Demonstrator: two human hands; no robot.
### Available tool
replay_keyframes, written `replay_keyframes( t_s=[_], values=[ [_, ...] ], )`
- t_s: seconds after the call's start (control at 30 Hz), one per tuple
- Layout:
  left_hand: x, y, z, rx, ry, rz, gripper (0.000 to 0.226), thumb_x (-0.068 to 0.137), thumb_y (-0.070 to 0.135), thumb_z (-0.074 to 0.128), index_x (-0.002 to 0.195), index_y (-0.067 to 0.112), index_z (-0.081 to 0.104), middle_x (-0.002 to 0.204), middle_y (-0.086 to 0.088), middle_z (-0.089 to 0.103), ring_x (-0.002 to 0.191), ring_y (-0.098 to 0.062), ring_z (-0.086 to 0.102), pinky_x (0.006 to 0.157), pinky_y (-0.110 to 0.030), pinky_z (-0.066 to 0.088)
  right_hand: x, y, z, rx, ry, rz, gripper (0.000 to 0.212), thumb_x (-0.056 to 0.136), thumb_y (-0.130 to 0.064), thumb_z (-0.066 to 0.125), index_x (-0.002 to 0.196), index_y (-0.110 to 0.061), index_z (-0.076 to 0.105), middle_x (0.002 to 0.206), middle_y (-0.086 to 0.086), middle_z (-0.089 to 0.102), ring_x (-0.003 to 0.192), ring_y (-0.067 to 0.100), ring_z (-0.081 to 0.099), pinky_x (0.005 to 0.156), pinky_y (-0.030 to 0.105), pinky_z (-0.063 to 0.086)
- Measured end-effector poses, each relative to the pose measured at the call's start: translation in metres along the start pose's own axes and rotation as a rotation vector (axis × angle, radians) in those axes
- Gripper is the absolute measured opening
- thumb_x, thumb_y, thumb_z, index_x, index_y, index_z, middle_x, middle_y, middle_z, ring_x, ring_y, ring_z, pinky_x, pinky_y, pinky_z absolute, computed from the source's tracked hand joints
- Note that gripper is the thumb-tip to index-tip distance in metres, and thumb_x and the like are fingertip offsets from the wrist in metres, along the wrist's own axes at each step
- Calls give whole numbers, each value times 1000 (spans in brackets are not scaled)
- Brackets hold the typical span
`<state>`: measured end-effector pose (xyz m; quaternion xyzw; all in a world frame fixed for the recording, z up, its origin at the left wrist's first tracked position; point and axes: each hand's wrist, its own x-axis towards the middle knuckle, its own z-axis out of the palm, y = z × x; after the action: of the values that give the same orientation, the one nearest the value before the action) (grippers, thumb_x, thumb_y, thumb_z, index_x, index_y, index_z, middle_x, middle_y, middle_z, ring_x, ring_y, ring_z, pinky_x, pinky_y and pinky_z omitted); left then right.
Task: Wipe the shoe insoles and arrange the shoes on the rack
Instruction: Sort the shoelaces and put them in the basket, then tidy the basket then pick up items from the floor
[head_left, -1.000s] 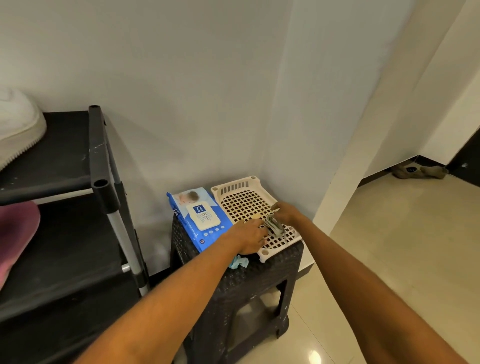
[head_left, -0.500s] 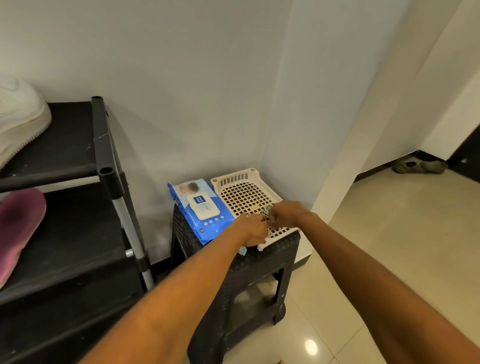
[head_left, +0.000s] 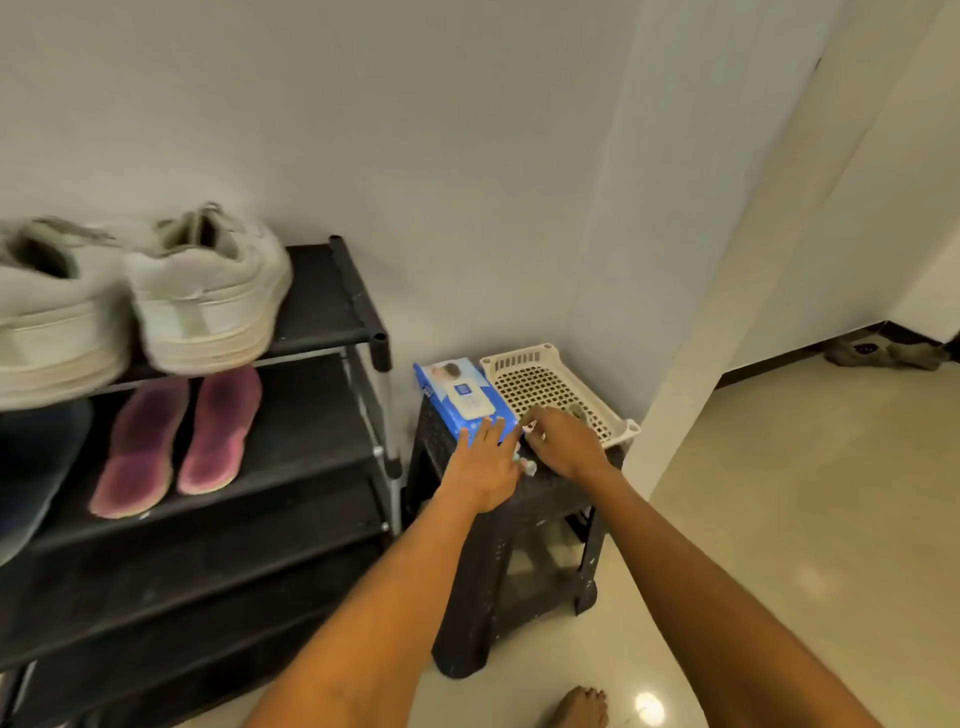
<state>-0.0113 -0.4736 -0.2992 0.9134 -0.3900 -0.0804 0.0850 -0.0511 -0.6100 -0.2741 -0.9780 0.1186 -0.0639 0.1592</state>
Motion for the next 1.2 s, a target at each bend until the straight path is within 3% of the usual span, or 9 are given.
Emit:
replay_keyframes(
  t_s=[0.13,0.3,0.53,0.73,0.93,1.2],
  values=[
    [-98,-24,2,-32,-38,-118,58,102,40,25,152,15,9,159,-7,8,147,-25,2,117,-49,7,-71,-66,17,116,-75,17,25,91,-20,50,114,-16,58,114,8,63,106,28,58,83,35,44],
    [-201,-50,14,-40,-24,-231,55,102,37,27,150,12,16,156,-8,20,145,-27,12,116,-50,15,-149,-132,50,65,-270,-12,26,94,-25,49,118,-18,55,119,6,59,111,25,54,88,37,42],
    [-283,-53,44,-148,-81,-312,45,101,34,34,140,11,35,143,-13,40,133,-31,35,106,-49,30,-221,-169,91,67,-356,45,25,93,-22,49,115,-16,57,121,6,60,111,27,55,89,37,44],
    [-288,-35,112,-165,-219,-284,43,101,33,33,137,10,36,142,-15,39,130,-33,36,102,-47,33,-267,-133,146,153,-406,202,25,92,-20,46,112,-16,60,118,8,62,110,30,56,89,36,43],
    [-261,-8,203,-212,-388,-257,45,102,32,34,142,12,32,145,-12,38,131,-29,38,105,-41,34,-301,-61,218,280,-457,414,23,95,-19,48,115,-19,58,121,5,61,107,22,58,91,31,46],
    [-211,-17,324,-296,-520,-397,43,101,27,39,140,11,34,139,-10,43,128,-26,40,101,-37,38,-297,10,323,318,-539,536,32,91,-10,45,120,-20,55,120,2,60,106,19,58,81,29,46]
  ],
)
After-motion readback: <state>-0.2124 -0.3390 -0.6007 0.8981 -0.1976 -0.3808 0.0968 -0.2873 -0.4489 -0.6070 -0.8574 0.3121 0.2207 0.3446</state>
